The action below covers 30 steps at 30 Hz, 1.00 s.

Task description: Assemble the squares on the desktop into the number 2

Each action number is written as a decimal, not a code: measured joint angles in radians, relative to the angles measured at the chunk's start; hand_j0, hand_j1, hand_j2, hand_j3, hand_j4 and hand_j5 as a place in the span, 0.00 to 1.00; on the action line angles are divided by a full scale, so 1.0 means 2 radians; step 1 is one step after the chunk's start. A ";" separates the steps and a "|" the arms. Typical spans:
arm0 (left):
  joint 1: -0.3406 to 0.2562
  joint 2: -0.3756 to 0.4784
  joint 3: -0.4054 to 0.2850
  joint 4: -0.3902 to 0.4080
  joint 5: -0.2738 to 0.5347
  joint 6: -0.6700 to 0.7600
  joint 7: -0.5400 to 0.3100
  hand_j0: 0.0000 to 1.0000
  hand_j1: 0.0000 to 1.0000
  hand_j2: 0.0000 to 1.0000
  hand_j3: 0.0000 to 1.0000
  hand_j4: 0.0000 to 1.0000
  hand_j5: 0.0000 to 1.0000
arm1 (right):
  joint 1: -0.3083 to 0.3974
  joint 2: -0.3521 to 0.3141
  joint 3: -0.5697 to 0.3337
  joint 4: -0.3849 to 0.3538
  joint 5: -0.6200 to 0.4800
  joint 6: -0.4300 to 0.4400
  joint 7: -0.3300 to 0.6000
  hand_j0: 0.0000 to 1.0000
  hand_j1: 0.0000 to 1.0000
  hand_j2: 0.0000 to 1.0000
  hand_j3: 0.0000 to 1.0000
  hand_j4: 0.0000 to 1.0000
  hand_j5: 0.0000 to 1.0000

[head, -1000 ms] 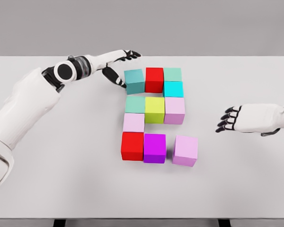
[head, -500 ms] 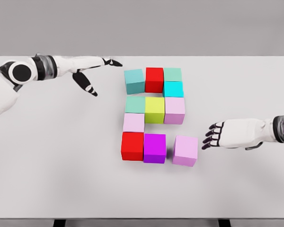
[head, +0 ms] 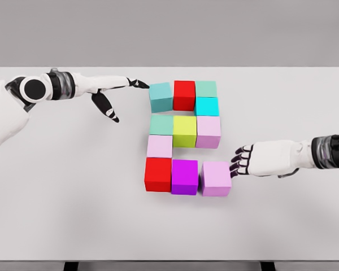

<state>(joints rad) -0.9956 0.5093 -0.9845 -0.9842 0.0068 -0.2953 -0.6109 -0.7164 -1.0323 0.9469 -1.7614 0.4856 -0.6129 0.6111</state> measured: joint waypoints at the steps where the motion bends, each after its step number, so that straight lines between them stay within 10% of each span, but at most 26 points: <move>1: 0.000 -0.001 0.000 0.001 0.000 0.000 0.000 1.00 1.00 1.00 1.00 1.00 1.00 | 0.000 0.000 0.000 0.000 0.000 0.000 0.000 1.00 1.00 1.00 1.00 1.00 1.00; 30: -0.005 -0.044 0.000 0.062 -0.008 0.010 0.000 1.00 1.00 1.00 1.00 1.00 1.00 | -0.021 0.004 -0.020 0.039 -0.002 0.000 0.000 1.00 1.00 1.00 1.00 1.00 1.00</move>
<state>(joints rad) -1.0048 0.4214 -0.9836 -0.8600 -0.0091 -0.2758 -0.6110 -0.7593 -1.0246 0.9072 -1.6837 0.4811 -0.6129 0.6111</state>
